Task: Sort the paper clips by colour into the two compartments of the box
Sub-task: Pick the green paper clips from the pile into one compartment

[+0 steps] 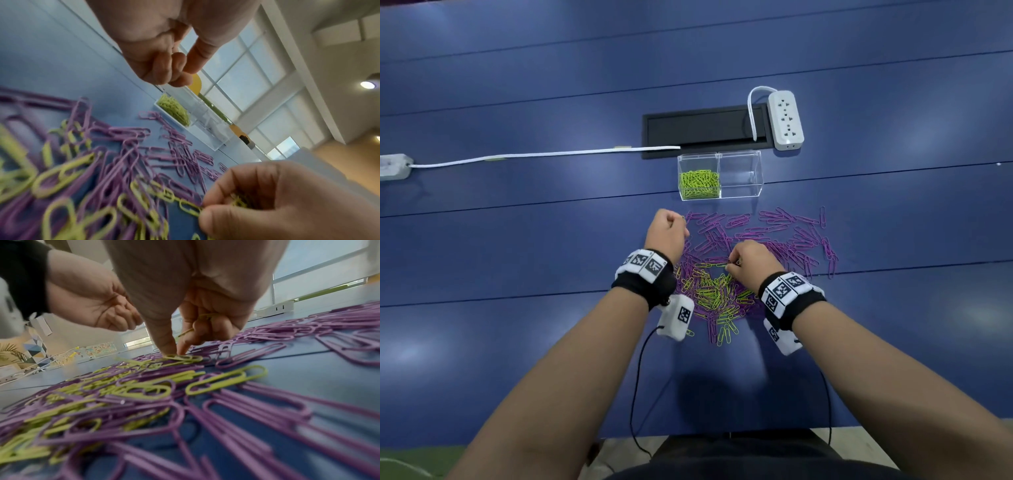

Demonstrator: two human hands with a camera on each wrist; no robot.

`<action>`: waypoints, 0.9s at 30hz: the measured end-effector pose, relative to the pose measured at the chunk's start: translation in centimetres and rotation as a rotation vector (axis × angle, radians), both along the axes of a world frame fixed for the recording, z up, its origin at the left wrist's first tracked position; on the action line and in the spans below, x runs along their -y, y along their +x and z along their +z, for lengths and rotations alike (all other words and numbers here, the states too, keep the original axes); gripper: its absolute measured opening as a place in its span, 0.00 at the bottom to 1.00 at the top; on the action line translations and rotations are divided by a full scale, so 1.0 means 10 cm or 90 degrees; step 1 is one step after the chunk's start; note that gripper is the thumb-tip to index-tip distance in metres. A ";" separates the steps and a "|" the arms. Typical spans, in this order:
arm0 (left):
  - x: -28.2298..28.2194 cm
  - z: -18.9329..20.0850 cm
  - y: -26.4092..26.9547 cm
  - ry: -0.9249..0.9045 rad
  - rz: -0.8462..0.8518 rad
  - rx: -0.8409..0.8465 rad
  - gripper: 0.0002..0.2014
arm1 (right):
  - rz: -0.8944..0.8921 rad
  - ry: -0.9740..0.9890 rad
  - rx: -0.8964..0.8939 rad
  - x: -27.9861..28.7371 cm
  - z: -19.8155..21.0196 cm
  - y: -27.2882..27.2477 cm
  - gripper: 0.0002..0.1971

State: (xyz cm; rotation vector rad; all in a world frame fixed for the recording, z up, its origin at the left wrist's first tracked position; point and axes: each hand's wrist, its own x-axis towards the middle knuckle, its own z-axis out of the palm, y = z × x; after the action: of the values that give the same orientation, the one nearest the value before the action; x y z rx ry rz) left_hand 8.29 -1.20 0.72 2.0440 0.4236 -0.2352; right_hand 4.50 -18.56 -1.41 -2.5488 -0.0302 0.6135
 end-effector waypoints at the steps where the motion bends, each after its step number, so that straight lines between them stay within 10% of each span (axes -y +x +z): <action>1: -0.01 0.01 0.07 -0.001 0.000 0.004 0.06 | 0.002 -0.003 0.002 -0.02 0.00 -0.01 0.05; 17: 0.29 0.16 1.25 0.347 -0.326 0.015 0.11 | -0.023 0.098 -0.053 0.16 0.37 0.29 0.08; 27: -0.03 0.10 0.74 0.226 -0.197 0.172 0.12 | -0.019 0.076 0.084 -0.22 0.63 1.45 0.09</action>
State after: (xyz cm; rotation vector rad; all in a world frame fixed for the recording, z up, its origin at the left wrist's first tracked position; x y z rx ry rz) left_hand 15.68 -0.91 1.75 2.4469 -0.0253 -0.0673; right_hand 19.00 -16.36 4.86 -2.4646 -0.0717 0.4187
